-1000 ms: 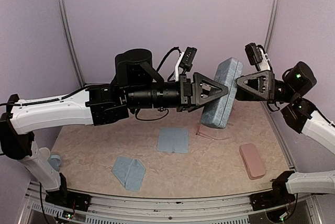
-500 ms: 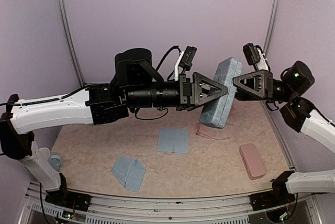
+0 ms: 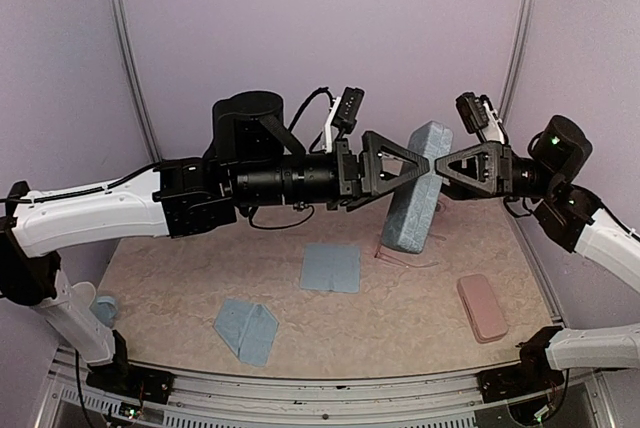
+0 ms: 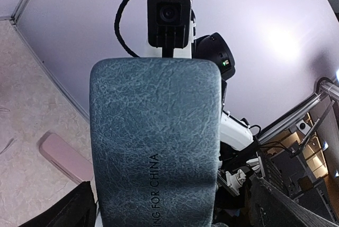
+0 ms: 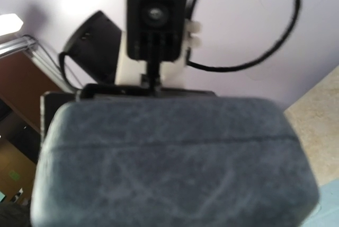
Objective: Organize the sunglasses
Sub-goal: Pass from the left arm to the right, then pass from the right arm to the left, then open the sunglasses case, then pass from the left arm to the right, then pass from the right arm to the left
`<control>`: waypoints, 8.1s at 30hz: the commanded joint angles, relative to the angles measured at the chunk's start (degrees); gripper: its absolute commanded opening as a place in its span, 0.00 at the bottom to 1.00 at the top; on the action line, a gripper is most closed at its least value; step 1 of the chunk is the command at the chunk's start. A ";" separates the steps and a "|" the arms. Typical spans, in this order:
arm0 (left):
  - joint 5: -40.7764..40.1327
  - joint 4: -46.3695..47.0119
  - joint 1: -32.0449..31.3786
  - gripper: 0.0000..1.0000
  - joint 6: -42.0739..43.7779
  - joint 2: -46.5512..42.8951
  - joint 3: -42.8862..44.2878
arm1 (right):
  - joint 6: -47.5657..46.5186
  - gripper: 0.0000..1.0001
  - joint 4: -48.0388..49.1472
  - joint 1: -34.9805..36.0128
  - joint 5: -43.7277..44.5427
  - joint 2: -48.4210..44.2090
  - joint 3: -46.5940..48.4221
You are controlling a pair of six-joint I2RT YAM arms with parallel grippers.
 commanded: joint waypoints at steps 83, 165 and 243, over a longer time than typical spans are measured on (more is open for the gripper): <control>4.53 6.30 -0.91 0.41 -2.51 -0.54 -0.15 | -21.06 0.63 -23.95 -0.34 7.02 -1.90 -1.24; 8.27 14.63 3.47 0.40 -5.18 -2.62 -2.23 | -39.22 0.82 -47.86 -0.32 32.27 -3.45 -7.04; -28.61 -26.80 -3.87 0.87 7.89 -2.41 11.46 | -9.65 0.03 -41.40 -2.10 28.45 -5.84 2.47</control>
